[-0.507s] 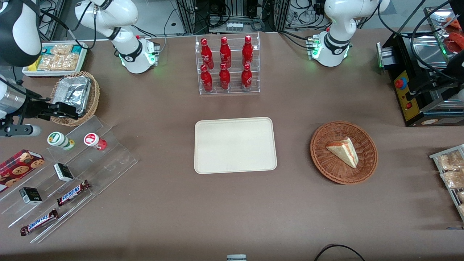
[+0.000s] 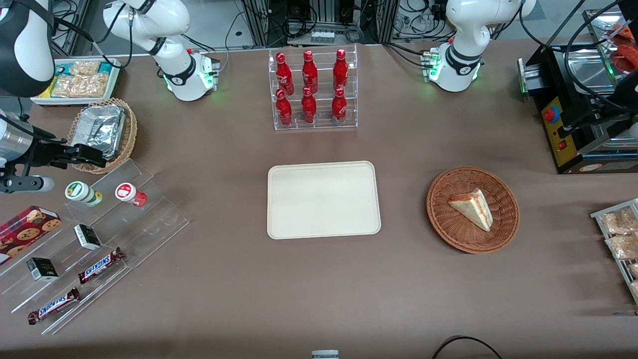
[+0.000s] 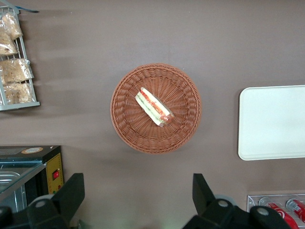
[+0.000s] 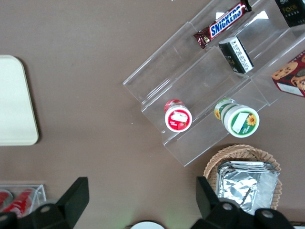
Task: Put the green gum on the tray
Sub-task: 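Move the right gripper down toward the green-and-white gum jar on the acrylic stand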
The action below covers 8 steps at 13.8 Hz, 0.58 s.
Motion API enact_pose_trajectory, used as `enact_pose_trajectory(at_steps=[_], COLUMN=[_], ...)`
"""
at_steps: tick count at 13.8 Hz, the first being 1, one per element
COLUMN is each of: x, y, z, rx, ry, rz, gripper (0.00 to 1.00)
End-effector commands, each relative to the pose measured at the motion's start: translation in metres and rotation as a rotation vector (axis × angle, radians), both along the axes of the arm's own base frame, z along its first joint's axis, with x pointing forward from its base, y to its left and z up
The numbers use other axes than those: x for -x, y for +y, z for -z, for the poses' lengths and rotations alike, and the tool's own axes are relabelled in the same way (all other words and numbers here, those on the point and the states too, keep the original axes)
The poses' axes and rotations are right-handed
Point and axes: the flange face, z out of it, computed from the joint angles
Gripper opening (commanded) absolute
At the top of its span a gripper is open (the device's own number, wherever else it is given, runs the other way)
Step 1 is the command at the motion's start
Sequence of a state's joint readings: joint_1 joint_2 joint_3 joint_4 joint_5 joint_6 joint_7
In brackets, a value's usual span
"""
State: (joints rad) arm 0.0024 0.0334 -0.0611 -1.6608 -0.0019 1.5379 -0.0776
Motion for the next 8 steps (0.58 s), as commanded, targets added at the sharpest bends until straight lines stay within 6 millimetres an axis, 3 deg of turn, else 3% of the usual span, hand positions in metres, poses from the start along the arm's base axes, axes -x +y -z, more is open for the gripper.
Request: enact_pose_trajectory(at_steps=[1, 3, 8], x=[0.015, 0.03, 0.048], y=[-0.02, -0.027, -0.075], z=[0.009, 0.028, 0.062], rx=[0.0, -0.016, -0.028], ry=[-0.025, -0.073, -0.149], rz=[-0.061, -0.179, -0.53], gripper=[1.0, 1.0, 1.0])
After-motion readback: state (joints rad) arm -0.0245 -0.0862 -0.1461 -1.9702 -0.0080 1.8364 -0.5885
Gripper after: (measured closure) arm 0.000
